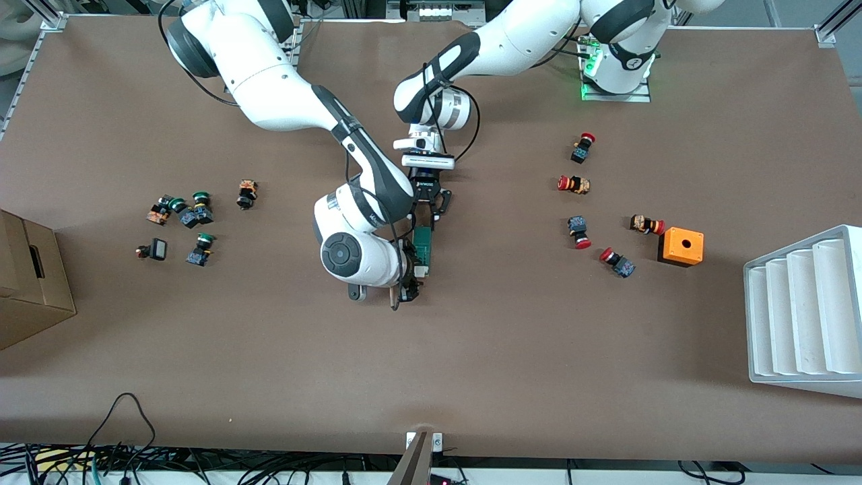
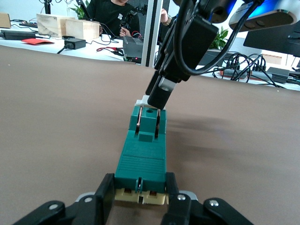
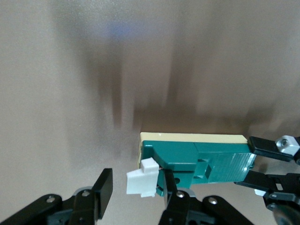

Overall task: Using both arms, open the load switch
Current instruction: 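Align the right gripper fingers around the white lever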

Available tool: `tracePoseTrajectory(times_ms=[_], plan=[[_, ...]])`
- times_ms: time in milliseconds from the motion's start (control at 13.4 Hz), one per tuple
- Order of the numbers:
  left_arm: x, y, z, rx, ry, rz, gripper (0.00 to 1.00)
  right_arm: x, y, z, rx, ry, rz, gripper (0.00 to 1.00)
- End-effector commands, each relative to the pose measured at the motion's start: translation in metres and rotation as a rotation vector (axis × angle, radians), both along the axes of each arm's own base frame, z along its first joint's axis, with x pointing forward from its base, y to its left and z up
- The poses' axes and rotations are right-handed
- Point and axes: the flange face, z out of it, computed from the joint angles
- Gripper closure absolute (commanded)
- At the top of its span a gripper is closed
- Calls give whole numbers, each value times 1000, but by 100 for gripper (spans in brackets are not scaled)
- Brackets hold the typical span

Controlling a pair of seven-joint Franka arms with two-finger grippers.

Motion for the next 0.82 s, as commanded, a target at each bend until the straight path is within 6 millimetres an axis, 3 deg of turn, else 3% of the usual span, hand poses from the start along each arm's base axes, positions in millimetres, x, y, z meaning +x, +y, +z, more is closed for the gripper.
tracePoseTrajectory(times_ms=[0, 447, 745], plan=[[5, -11, 1, -30, -22, 0, 70, 0, 8, -3, 3, 16, -34, 48], [5, -11, 1, -31, -23, 1, 70, -6, 12, -12, -12, 42, -63, 52], [5, -11, 1, -31, -23, 1, 71, -9, 14, -14, -20, 60, -80, 61]])
